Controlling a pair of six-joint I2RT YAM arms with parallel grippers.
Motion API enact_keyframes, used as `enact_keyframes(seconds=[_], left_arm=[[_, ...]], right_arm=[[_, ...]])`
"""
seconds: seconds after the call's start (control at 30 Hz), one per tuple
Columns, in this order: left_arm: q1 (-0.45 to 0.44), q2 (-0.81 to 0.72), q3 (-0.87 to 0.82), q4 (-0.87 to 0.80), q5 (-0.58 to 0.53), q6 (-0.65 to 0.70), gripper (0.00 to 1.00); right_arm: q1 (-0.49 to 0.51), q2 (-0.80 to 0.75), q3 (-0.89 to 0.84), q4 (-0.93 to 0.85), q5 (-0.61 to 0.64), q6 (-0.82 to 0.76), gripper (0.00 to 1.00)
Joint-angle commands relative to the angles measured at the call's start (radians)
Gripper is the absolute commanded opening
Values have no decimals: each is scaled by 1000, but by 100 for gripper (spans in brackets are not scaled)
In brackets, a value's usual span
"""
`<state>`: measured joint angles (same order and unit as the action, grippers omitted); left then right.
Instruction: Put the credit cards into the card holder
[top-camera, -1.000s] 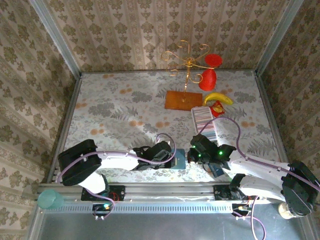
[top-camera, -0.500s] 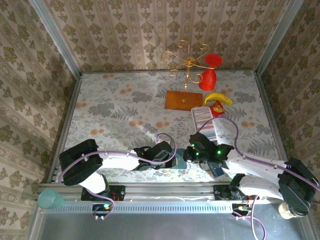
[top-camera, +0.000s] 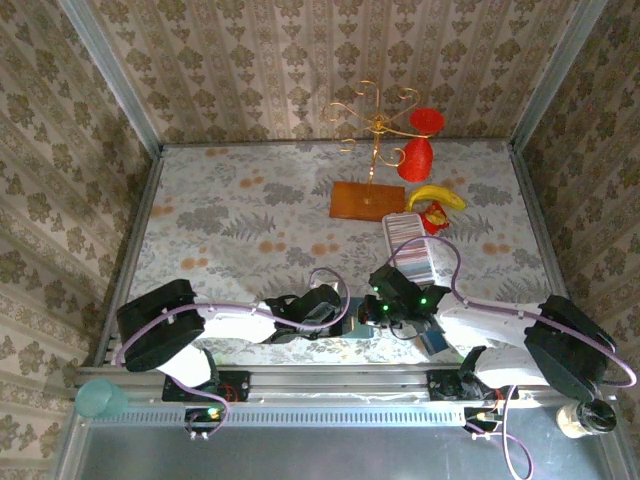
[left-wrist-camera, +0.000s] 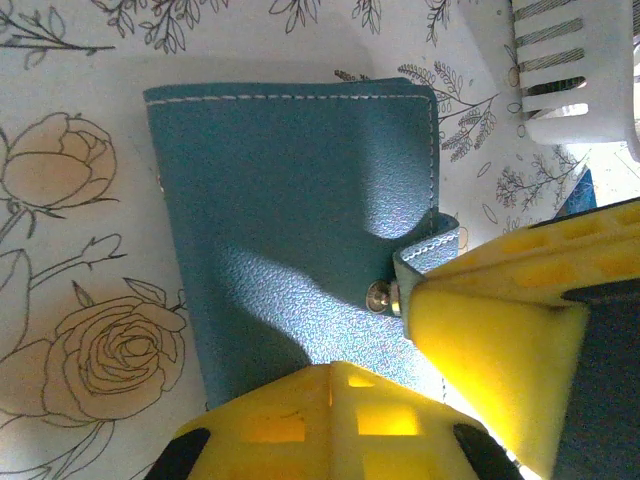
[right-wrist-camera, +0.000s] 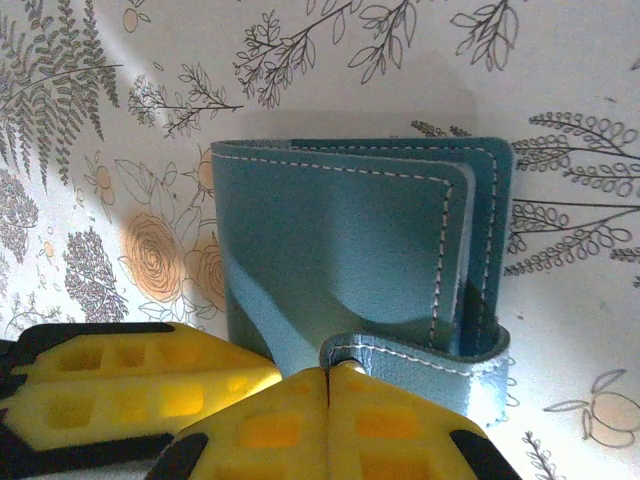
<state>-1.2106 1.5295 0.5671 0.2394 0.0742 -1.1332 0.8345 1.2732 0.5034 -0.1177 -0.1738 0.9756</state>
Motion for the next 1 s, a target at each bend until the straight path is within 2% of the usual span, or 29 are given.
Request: enact_keyframes(seconds=[0.0, 0.13, 0.5, 0.7, 0.87, 0.93, 0.97], left_arm=[[-15, 2, -39, -82, -6, -16, 0], [-19, 1, -39, -80, -8, -17, 0], [-20, -12, -51, -75, -22, -19, 0], [-14, -104, -96, -75, -76, -43, 0], [-6, -250, -66, -268, -150, 23, 0], [-3, -315, -44, -360, -185, 51, 6], [0, -356, -40, -399, -205, 65, 10]], right_arm=[[-3, 34, 20, 14, -33, 1, 0], [-3, 48, 18, 12, -31, 3, 0], [9, 133, 42, -153, 19, -16, 0], [29, 225, 90, -273, 71, -15, 0], [30, 197, 94, -207, 80, 8, 0], [34, 163, 96, -139, 74, 8, 0], [36, 143, 98, -101, 72, 11, 4]])
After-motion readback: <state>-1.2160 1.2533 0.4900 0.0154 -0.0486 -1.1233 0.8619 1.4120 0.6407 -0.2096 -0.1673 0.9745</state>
